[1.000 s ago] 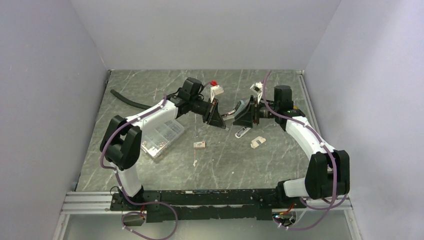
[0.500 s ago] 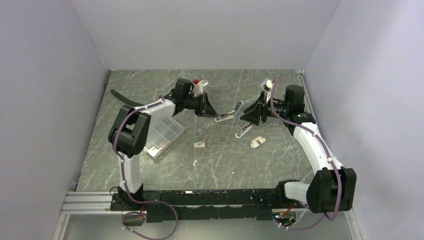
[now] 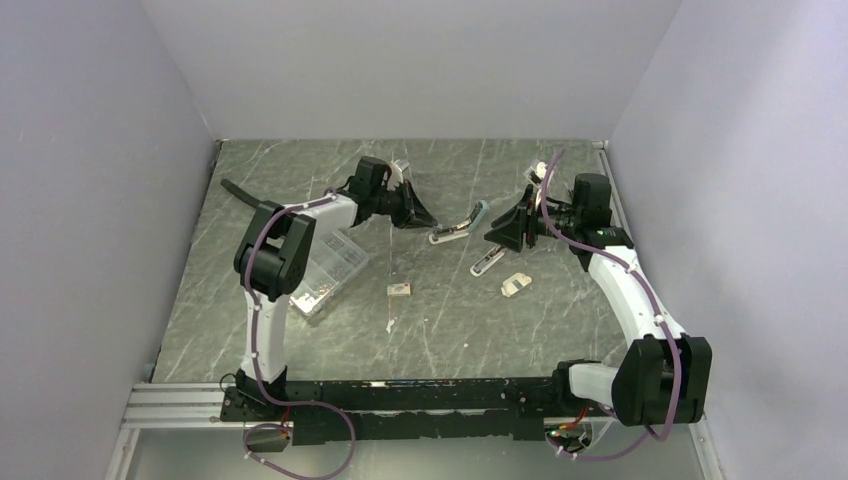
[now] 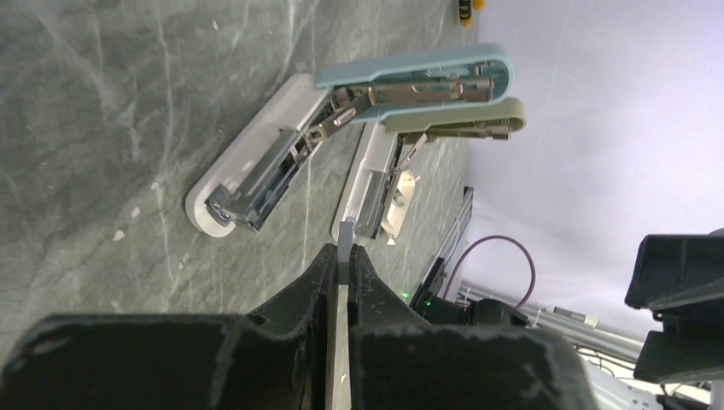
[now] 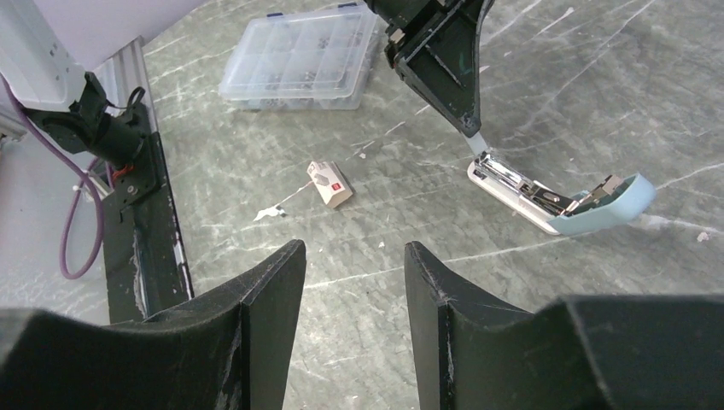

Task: Load the staples into the stapler
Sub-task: Move the stapler to the center of the board.

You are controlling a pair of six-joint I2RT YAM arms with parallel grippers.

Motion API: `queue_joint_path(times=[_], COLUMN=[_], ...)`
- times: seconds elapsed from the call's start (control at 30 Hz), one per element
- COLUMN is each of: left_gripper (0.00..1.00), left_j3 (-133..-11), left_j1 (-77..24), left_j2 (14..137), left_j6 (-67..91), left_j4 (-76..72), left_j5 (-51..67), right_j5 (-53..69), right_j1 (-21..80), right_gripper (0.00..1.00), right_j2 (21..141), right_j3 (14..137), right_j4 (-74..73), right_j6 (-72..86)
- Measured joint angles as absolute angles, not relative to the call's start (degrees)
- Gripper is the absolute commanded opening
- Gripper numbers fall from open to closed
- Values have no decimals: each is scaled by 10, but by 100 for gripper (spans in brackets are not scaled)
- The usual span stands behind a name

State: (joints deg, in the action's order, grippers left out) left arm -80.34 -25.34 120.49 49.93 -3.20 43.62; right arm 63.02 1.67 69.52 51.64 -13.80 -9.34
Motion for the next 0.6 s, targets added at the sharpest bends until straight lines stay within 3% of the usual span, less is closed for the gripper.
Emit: queue_joint_path(times=[0.6], left_gripper=[3], left_j3=[-855], left_j1=[-243], left_j2=[1253], left_j6=[552], left_j4=[38], left_j5=[406], right_j5=[618], right_j1=[16], right_gripper=[49], right_j2=[698], right_j3=[509], right_j4=[-140], right_j6=[-102])
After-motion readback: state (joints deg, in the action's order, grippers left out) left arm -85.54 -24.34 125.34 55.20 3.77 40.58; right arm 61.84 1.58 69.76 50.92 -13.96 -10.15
